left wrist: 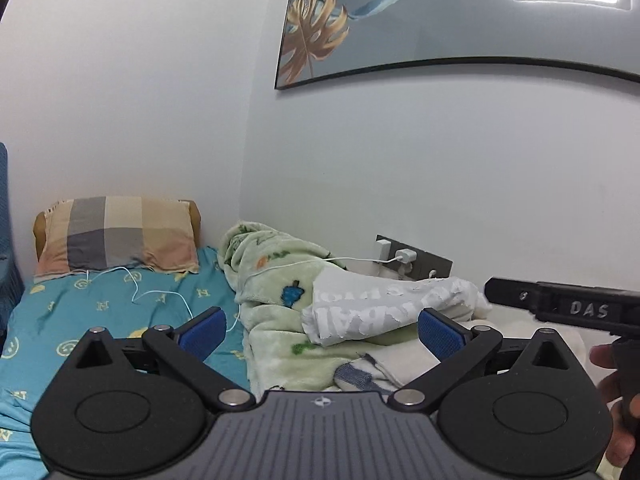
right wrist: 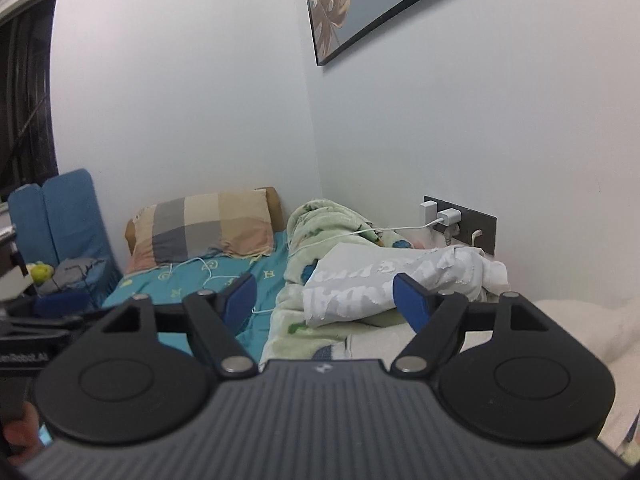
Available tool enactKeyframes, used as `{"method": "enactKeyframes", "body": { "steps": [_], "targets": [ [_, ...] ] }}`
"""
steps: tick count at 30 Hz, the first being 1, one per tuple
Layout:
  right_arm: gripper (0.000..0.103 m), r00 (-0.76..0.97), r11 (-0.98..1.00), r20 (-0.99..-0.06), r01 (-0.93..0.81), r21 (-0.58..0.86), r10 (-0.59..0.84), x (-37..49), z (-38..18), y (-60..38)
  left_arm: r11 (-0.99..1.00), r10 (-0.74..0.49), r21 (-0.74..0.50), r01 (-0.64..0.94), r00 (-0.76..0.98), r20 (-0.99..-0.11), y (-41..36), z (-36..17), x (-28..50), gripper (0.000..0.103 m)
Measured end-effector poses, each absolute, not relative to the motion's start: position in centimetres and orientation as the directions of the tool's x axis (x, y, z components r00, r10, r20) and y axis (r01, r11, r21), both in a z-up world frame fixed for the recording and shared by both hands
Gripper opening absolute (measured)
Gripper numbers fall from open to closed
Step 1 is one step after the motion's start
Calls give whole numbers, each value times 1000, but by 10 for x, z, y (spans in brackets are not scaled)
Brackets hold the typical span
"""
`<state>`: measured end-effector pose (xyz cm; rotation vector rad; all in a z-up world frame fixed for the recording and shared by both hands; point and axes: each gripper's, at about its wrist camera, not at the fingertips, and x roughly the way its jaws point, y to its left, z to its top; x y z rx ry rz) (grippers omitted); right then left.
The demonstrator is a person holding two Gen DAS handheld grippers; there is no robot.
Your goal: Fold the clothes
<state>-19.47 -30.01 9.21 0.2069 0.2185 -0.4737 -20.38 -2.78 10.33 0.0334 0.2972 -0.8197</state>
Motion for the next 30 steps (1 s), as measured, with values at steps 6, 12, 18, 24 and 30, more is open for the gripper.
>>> {"method": "enactKeyframes", "body": {
  "steps": [6, 12, 18, 24, 30],
  "targets": [
    [91, 851, 853, -256, 503, 140, -460, -192, 81, -283, 690, -707, -84, 719, 647, -285, -24, 98, -209, 103],
    [91, 834, 830, -258, 535, 160, -488, -194, 70, -283, 704, -690, -81, 705, 653, -313, -28, 86, -204, 103],
    [91, 834, 825, -256, 537, 178, -488, -197, 64, -282, 711, -681, -83, 698, 655, -328, -30, 80, -202, 103],
    [91, 834, 826, -263, 536, 174, -485, -197, 61, -279, 722, -667, -69, 688, 666, -334, -31, 78, -203, 103],
    [91, 829, 826, -268, 540, 159, -491, -196, 61, -277, 722, -669, -73, 688, 666, -331, -28, 79, -203, 103]
  ]
}}
